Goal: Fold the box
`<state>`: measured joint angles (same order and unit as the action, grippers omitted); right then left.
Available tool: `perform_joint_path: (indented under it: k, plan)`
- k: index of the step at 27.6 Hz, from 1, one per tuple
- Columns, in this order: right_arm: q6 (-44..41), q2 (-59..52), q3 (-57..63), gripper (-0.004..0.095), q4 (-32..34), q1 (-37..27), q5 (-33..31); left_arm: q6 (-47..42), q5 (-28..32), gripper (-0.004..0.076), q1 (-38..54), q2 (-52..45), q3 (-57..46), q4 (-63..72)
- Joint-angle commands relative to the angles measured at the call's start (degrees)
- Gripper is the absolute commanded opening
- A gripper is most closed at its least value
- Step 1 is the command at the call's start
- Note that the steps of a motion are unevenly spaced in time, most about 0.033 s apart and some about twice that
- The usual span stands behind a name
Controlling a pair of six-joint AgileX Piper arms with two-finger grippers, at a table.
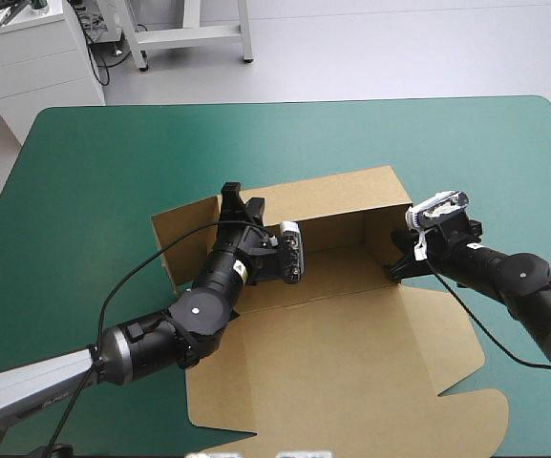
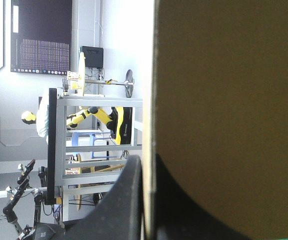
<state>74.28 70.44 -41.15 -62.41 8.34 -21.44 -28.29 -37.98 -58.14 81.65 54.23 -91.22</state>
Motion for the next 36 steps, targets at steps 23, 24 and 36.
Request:
perform_joint_path:
  k: [23,24,36]
  plan:
    - [2.19,0.57,-1.27,-0.0023,-6.86,0.04,4.58,-3.21,-4.20,0.0565,-5.01,-1.79,1.87,-5.31]
    - [1.36,0.90,-1.40,-0.0023,-6.86,0.04,5.63,-3.21,-5.46,0.0565,-6.25,-1.79,1.87,-5.31]
    - [-3.51,8.70,-8.15,-0.0023,-6.70,0.04,10.83,-3.21,-21.28,0.0554,-24.30,-1.79,1.87,-3.49]
